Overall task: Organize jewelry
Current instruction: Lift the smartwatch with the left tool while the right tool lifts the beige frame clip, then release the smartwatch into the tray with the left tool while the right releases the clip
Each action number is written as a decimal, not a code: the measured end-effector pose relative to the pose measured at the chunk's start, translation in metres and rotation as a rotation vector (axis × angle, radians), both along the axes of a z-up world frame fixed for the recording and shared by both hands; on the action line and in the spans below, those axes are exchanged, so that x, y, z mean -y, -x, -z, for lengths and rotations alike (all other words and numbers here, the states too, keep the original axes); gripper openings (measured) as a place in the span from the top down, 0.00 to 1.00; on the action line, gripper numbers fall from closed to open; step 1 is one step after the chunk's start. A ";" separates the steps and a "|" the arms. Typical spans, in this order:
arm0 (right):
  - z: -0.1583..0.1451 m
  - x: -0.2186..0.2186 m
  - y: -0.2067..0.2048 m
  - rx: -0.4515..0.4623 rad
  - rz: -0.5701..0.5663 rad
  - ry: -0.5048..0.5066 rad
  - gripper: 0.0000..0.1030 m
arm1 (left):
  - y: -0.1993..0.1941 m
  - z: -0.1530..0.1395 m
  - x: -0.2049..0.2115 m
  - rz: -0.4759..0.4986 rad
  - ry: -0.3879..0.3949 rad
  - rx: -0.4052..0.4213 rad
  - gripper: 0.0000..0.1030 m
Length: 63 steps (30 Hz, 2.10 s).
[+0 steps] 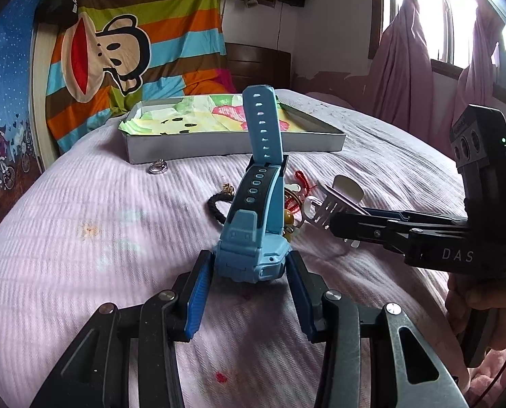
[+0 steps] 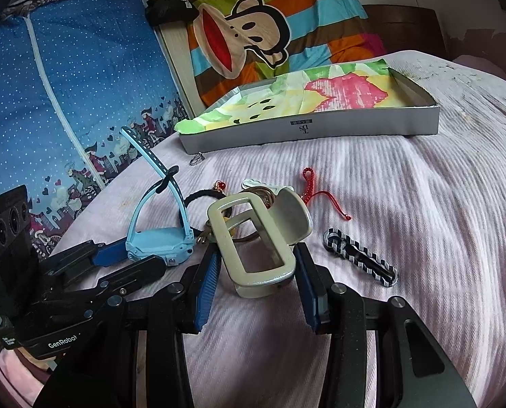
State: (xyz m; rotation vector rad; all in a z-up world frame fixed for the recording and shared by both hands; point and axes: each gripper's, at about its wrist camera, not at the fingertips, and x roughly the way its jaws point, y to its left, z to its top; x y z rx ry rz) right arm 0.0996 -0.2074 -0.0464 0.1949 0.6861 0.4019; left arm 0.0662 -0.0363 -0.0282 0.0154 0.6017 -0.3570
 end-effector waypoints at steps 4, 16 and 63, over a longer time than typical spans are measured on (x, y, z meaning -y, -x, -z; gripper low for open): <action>0.000 0.000 0.001 0.000 0.001 0.000 0.62 | -0.005 0.004 0.003 0.010 -0.014 -0.035 0.59; 0.002 0.000 0.001 -0.008 0.004 0.004 0.62 | -0.023 0.006 0.005 0.041 -0.001 -0.107 0.57; -0.053 0.006 -0.079 0.194 0.026 0.009 0.62 | -0.077 -0.059 -0.014 -0.133 0.128 0.095 0.59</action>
